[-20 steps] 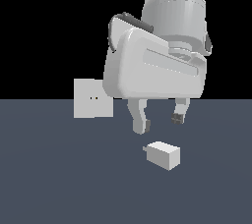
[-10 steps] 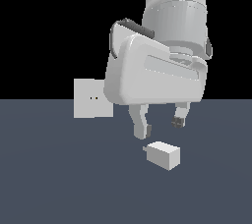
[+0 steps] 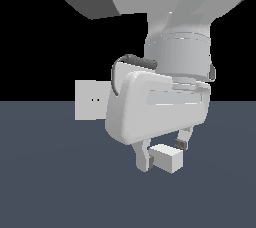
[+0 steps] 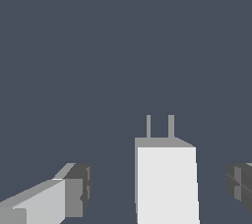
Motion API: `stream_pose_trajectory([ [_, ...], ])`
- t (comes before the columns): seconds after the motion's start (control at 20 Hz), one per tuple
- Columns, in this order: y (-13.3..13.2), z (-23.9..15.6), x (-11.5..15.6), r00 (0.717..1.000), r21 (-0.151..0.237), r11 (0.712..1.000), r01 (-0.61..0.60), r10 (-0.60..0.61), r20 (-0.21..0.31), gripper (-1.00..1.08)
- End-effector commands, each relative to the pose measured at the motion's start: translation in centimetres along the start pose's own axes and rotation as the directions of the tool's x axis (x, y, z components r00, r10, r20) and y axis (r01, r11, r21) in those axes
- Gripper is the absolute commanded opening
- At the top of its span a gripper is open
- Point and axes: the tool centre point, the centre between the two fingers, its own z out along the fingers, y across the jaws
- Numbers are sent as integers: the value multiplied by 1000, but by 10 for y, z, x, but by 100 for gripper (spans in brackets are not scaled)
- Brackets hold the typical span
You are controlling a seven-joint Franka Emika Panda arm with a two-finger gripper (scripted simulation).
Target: Plug the charger into the wall socket.
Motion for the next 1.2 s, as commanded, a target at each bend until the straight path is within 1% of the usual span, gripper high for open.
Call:
stream_pose_trajectory([
  [0.0, 1, 6, 0, 1000, -1, 1000, 0, 0, -1, 100],
  [0.15, 0, 8, 0, 1000, -1, 1000, 1, -1, -1, 100],
  [0.2, 0, 8, 0, 1000, -1, 1000, 1, -1, -1, -100],
  [0.8, 0, 7, 0, 1000, -1, 1000, -2, 2, -1, -100],
  [1.15, -7, 1, 9, 999, -5, 999, -38, 38, -2, -100],
])
